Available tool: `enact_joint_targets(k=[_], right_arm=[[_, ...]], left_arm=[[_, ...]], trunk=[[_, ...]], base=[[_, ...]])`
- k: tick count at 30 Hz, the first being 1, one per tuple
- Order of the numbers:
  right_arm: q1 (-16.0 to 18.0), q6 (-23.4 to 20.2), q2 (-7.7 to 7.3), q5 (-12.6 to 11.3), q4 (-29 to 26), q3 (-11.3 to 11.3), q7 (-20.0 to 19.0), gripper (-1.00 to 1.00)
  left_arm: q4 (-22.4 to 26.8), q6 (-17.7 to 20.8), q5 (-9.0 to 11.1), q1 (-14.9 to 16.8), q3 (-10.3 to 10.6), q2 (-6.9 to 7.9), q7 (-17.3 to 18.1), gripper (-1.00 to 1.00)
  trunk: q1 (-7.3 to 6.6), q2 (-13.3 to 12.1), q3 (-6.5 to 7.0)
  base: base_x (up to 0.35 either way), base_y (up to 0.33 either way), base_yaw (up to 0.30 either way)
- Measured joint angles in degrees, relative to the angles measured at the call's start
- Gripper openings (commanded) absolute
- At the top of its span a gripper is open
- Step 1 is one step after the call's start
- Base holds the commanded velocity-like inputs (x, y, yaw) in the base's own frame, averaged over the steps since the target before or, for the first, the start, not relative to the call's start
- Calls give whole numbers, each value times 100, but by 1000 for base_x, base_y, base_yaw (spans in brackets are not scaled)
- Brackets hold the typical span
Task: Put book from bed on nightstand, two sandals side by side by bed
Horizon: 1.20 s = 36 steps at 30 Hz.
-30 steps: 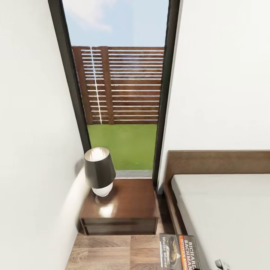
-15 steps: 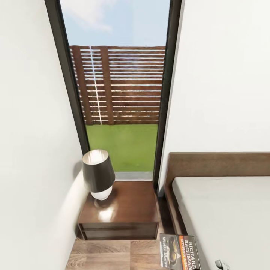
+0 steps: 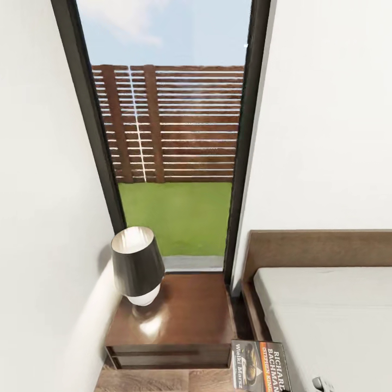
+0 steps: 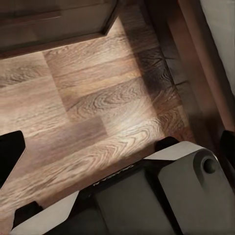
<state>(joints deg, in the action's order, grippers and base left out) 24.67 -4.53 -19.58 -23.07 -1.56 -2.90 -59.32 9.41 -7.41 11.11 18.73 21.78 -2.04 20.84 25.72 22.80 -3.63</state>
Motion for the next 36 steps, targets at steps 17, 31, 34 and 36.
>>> enact_joint_targets(k=[17,31,34,36], right_arm=[[-2,0,0,2,1,-8,0,-100],[-1,0,0,0,0,0,0,-100],[-1,-1,0,-6,-4,23,0,-100],[-1,0,0,-5,-2,18,0,-100]], left_arm=[[0,0,0,0,1,0,0,100],[0,-2,0,0,-1,0,0,100],[0,-6,0,0,1,0,0,100],[0,-7,0,0,1,0,0,100]], trunk=[[0,0,0],[0,0,0],[2,-1,0],[3,-1,0]], base=[[312,0,0],[302,0,0],[100,0,0],[28,0,0]])
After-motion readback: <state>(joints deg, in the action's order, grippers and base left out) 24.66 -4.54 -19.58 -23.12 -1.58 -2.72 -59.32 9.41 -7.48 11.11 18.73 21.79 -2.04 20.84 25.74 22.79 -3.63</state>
